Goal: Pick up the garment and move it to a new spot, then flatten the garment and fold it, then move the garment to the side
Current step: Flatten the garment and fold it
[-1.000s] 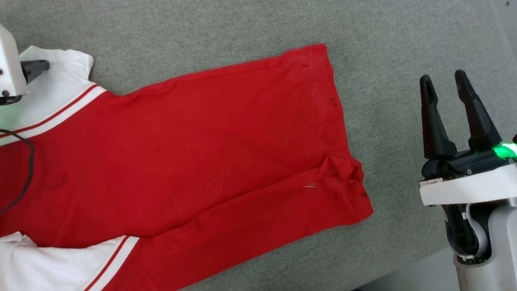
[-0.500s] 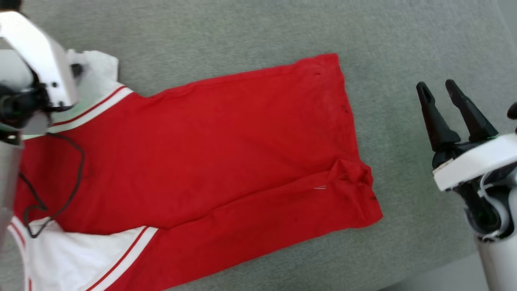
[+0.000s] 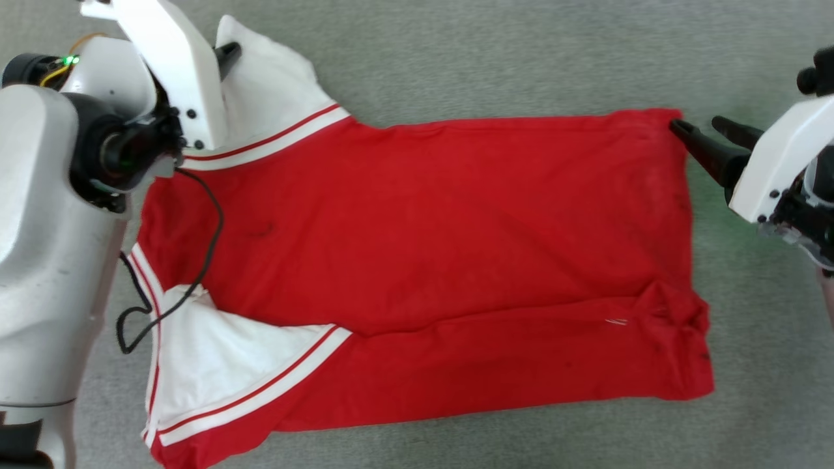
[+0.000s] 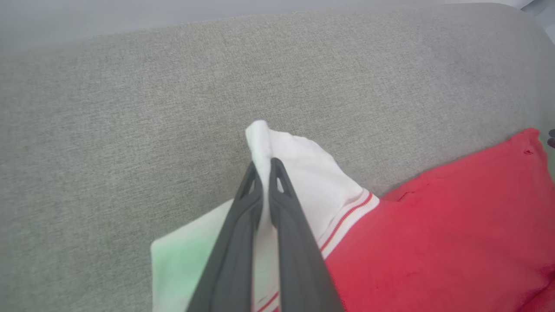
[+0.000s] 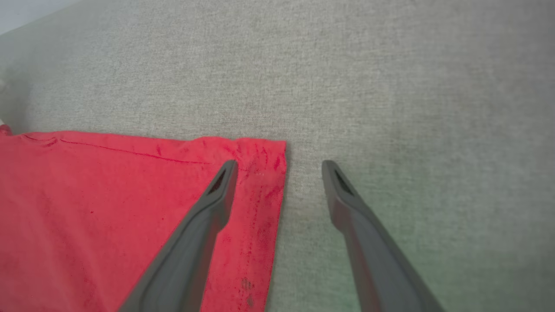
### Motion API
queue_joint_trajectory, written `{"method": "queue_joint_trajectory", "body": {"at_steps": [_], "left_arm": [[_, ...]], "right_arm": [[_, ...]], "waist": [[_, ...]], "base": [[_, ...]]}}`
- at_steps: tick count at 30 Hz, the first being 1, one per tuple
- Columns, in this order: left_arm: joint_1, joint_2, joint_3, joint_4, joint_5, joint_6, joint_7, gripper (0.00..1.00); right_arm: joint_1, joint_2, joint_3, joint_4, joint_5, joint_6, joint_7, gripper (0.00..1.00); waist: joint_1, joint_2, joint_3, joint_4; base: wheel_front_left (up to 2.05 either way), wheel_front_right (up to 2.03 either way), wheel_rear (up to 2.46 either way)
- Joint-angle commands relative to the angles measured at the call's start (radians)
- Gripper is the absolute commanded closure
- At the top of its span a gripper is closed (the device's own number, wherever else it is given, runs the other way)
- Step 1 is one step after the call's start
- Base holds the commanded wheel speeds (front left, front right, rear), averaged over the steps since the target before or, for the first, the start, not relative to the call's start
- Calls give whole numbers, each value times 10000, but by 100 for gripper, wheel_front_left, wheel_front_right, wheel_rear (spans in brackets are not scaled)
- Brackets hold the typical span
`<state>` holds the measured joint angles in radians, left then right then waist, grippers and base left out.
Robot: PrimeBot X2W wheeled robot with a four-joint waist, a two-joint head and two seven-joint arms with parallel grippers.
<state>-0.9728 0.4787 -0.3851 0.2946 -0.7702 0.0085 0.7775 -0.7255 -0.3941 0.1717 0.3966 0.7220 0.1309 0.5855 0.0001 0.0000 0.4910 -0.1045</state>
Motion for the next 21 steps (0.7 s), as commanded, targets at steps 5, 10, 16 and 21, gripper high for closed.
{"method": "queue_joint_trajectory", "body": {"at_steps": [5,10,16,21], "left_arm": [[-232,-291,-199,-90,119,-145,-246,100],[-271,-386,-330,-54,194,-261,-436,100],[-229,-406,-344,105,173,-401,-715,100],[58,-386,-206,254,92,-488,-1165,100]], "right_arm": [[-760,-35,246,1030,-137,-4,941,0],[-665,195,803,2058,-181,-7,2522,60],[-886,130,863,2134,-322,-4,2941,100],[-1265,-237,450,1326,-441,-4,1968,100]], "waist": [[-1,0,441,641],[-1,0,491,831],[-1,0,328,871],[-1,0,-154,875]], "base": [[0,0,0],[0,0,0],[0,0,0],[0,0,0]]}}
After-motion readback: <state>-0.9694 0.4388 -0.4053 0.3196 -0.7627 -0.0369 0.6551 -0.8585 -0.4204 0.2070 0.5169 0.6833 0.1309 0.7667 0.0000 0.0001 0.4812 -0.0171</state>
